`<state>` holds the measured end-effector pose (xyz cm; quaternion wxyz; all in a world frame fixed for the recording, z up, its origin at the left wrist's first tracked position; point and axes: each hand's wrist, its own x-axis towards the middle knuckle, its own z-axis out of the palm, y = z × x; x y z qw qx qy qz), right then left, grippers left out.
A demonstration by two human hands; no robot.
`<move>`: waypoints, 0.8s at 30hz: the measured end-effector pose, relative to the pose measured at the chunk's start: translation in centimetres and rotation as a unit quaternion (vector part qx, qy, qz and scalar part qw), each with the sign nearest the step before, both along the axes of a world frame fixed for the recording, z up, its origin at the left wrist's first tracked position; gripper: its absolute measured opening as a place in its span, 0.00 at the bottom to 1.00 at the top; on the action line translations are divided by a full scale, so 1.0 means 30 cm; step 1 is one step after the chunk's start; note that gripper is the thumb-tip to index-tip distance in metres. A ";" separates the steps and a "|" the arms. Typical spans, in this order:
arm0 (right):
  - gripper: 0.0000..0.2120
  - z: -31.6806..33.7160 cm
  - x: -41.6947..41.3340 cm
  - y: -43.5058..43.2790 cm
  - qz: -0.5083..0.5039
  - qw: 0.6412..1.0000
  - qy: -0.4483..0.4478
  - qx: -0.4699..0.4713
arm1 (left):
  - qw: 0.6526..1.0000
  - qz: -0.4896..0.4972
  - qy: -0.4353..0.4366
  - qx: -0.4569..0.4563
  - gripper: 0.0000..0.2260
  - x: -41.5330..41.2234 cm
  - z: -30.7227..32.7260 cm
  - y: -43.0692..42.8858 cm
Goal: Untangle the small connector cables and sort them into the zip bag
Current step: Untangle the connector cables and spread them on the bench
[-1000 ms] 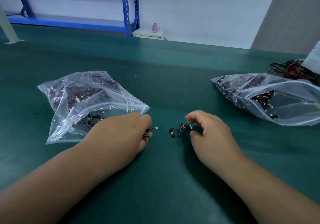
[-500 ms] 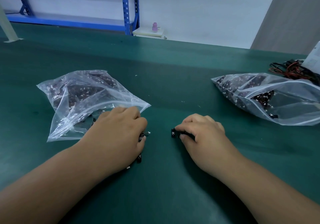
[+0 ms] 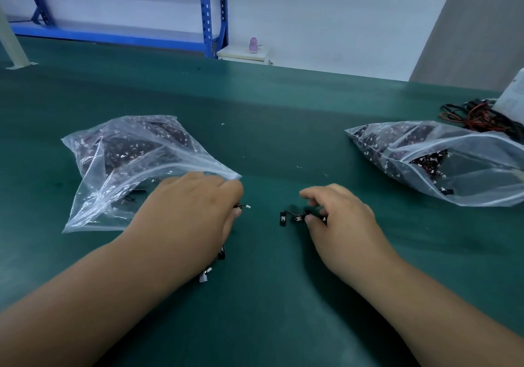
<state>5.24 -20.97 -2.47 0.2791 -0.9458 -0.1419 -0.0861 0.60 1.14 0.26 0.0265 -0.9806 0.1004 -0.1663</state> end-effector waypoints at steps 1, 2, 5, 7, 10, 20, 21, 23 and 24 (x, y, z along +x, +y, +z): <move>0.16 0.001 -0.001 0.000 -0.003 1.000 -0.006 0.003 | 1.000 -0.004 0.007 -0.012 0.06 -0.002 0.002 -0.003; 0.16 0.001 -0.002 0.000 -0.005 1.000 -0.014 0.005 | 1.000 -0.009 0.015 -0.024 0.06 -0.003 0.003 -0.005; 0.15 0.002 -0.005 0.000 -0.006 0.999 -0.029 0.026 | 0.997 -0.040 0.053 -0.044 0.05 -0.008 0.005 -0.011; 0.14 0.001 -0.006 0.000 -0.003 0.999 -0.033 0.036 | 0.994 -0.064 0.081 -0.032 0.04 -0.017 -0.003 -0.016; 0.11 0.002 -0.005 -0.001 0.006 0.999 -0.033 0.032 | 0.991 -0.070 0.114 -0.024 0.06 -0.031 -0.022 -0.019; 0.08 0.005 0.008 -0.009 0.025 0.999 -0.022 0.025 | 0.990 -0.073 0.091 -0.077 0.05 0.013 -0.043 -0.022; 0.08 0.007 0.001 -0.006 0.034 0.998 -0.044 0.033 | 0.987 -0.079 0.095 -0.107 0.06 0.013 -0.043 -0.026; 0.06 0.016 -0.020 0.006 0.068 0.993 -0.090 0.024 | 0.977 -0.084 0.107 -0.165 0.09 0.007 -0.043 -0.037; 0.05 0.022 -0.035 0.016 0.090 0.990 -0.106 0.012 | 0.973 -0.087 0.113 -0.181 0.12 0.004 -0.043 -0.045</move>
